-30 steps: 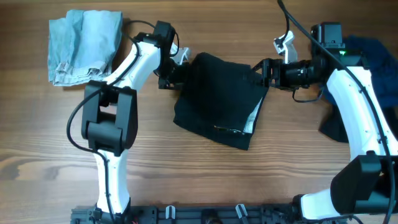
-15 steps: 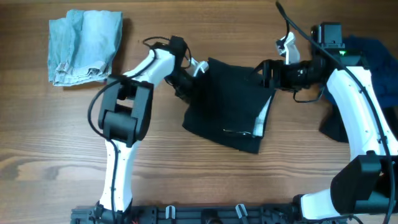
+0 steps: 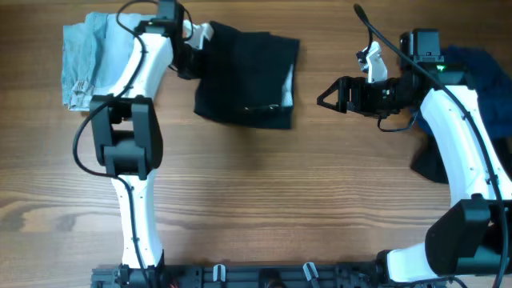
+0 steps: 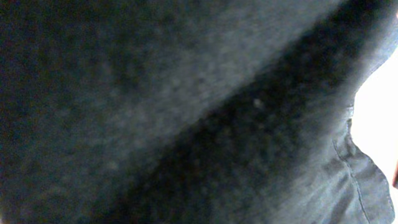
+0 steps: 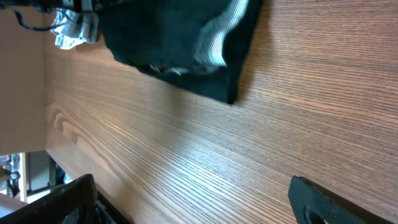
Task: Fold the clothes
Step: 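Release with the right gripper and drag the folded trousers left with the left gripper, then place the folded trousers on top of the denim garment with the left gripper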
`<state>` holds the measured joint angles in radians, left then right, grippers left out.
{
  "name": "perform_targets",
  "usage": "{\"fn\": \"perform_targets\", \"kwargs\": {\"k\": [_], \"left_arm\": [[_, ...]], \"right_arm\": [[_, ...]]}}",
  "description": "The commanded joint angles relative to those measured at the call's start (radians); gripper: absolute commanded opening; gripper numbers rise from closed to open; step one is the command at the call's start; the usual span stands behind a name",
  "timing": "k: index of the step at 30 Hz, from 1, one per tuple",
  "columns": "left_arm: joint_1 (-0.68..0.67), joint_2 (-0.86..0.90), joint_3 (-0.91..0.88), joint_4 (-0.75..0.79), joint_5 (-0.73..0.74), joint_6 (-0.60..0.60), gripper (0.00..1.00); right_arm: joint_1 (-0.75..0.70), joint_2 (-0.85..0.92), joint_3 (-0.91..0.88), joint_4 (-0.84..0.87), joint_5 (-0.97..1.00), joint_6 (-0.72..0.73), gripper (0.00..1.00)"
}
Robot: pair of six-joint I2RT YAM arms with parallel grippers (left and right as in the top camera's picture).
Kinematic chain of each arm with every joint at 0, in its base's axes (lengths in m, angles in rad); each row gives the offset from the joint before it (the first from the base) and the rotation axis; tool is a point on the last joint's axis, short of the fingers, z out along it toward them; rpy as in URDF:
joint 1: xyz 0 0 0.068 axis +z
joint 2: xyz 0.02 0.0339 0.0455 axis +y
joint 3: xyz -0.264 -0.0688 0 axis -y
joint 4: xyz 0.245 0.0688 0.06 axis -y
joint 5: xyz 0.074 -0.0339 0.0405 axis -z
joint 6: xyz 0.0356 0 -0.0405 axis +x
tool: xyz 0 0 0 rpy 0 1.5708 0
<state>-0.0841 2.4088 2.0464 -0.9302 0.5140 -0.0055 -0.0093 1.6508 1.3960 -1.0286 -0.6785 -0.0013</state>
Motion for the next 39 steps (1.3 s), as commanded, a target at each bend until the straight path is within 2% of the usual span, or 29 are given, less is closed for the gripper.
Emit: {"fn": "perform_targets", "kwargs": {"k": [1, 6, 12, 22, 28, 33, 39], "left_arm": [[0.068, 0.005, 0.066, 0.029, -0.072, 0.024, 0.04], [0.186, 0.005, 0.110, 0.083, -0.074, 0.024, 0.04], [0.229, 0.005, 0.152, 0.113, -0.075, 0.055, 0.04], [0.234, 0.002, 0.426, -0.031, -0.117, 0.066, 0.04], [0.273, -0.006, 0.430, -0.032, -0.195, 0.074, 0.04], [0.325, -0.006, 0.430, -0.034, -0.197, 0.076, 0.04], [0.324, -0.040, 0.430, -0.061, -0.198, 0.076, 0.04]], "right_arm": [[0.002, -0.011, 0.009, -0.008, 0.010, 0.005, 1.00], [0.002, -0.011, 0.009, -0.011, 0.012, 0.024, 0.99], [0.001, -0.011, 0.009, -0.024, 0.055, 0.057, 0.99], [0.001, -0.011, 0.009, -0.061, 0.103, 0.056, 1.00], [0.001, -0.011, 0.009, -0.071, 0.104, 0.057, 0.99], [0.001, -0.011, 0.009, -0.076, 0.104, 0.067, 1.00], [0.001, -0.011, 0.009, -0.073, 0.111, 0.076, 1.00]]}}
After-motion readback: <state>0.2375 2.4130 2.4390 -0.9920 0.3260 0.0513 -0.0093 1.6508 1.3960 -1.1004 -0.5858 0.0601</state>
